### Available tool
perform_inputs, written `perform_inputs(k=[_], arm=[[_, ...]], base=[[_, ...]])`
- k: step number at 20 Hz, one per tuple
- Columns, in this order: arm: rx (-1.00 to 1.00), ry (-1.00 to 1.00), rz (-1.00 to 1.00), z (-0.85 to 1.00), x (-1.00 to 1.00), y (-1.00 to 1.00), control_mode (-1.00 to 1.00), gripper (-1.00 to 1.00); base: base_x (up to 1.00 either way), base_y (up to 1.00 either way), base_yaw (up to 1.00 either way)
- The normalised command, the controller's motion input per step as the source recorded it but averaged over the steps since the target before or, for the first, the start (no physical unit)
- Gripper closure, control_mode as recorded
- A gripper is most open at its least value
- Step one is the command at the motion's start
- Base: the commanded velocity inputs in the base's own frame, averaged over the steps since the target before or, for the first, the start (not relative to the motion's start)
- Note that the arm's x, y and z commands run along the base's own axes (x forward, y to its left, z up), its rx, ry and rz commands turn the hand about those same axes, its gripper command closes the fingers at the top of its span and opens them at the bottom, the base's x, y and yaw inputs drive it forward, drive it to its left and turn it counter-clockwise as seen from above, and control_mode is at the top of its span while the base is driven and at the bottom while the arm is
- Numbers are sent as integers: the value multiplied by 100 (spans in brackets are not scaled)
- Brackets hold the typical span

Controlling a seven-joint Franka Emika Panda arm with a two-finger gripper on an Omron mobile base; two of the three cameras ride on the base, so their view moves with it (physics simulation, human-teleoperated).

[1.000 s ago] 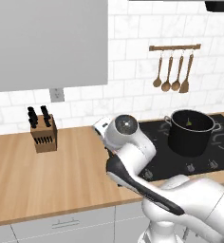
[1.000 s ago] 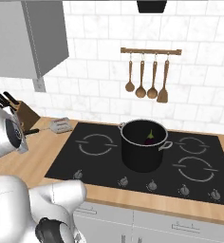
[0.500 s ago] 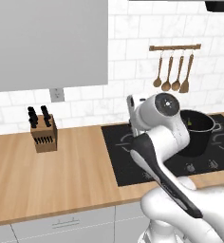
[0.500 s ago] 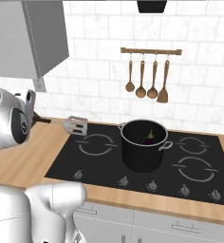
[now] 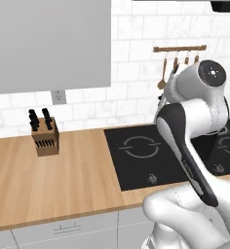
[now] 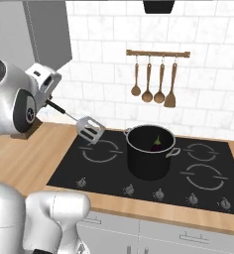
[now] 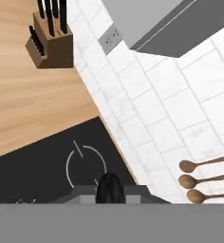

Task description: Put the eggplant and squash in the pot. Retrieve the spatula and lightly stir the vegetables in the pot.

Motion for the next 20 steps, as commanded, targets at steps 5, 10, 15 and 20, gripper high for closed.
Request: perform_inputs(k=[5,10,15,20], arm=[[31,-4,-28,52,0,-44,-100,100],[46,-21,-3,2,0,-27,-100,100],[29,-40,0,-17,12,-32,-100,100],[13,-11,-9,-1,29,-20,-100,100]], base=[[0,0,0],[0,0,0],[0,0,0],[0,0,0]])
